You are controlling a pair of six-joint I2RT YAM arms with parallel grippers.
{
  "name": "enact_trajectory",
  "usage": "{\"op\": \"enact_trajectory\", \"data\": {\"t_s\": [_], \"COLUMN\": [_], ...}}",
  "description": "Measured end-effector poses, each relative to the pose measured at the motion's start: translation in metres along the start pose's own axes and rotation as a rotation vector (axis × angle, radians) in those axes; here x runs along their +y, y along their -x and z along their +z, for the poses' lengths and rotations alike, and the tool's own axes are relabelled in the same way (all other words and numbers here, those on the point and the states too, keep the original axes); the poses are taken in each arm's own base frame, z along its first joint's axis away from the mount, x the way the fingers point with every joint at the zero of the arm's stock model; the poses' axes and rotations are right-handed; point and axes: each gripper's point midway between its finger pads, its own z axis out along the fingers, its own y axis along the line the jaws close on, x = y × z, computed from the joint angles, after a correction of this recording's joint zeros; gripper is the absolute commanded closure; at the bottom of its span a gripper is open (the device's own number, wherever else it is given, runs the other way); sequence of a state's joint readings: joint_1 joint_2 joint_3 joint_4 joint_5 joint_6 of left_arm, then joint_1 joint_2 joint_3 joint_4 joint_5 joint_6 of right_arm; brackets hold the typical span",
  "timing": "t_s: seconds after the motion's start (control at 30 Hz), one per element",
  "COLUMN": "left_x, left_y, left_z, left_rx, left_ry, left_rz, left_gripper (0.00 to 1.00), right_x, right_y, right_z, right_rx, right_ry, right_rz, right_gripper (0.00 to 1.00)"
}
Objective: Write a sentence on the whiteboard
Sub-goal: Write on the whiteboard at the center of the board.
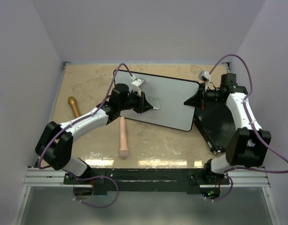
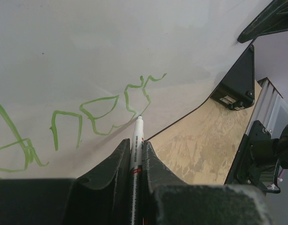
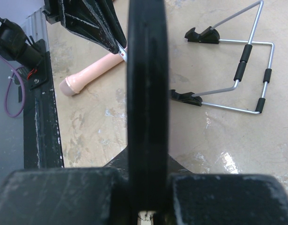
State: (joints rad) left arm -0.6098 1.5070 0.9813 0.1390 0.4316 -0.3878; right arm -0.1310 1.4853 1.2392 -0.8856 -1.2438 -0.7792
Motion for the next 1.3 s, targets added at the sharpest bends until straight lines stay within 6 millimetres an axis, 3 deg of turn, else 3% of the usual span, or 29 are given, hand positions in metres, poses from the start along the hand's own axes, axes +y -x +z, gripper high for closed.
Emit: {"op": "enact_trajectory", "data": {"t_s": [0.43,0.63,0.83,0.97,1.13,1.3], "left_x": [-0.002,-0.02,-0.047,-0.046,-0.026,-0.019], "left_y": [0.003,0.021,0.055,0.07,0.068,0.058], "left_z": [-0.002,-0.016,-0.049,-0.082,-0.125,-0.142], "left_rx": [-0.003,-0.052,-0.154,-0.245,-0.35,-0.39], "left_ry": [-0.004,-0.057,-0.106,-0.086,-0.008,0.025], "left_rz": [0.011,0.034,0.081,0.106,0.101,0.088], "left_gripper": [1.0,1.0,1.0,1.0,1.0,1.0], "right_x": [0.0,0.0,0.0,0.0,0.0,0.0], "right_y": [0.0,0.0,0.0,0.0,0.0,0.0], "right_z": [0.0,0.0,0.0,0.0,0.0,0.0], "right_rx": [0.0,0.0,0.0,0.001,0.002,0.002], "right_ry": [0.0,0.0,0.0,-0.001,-0.002,-0.003], "right_rz": [0.0,0.0,0.0,0.001,0.0,0.0], "right_gripper": [1.0,1.0,1.0,1.0,1.0,1.0]}}
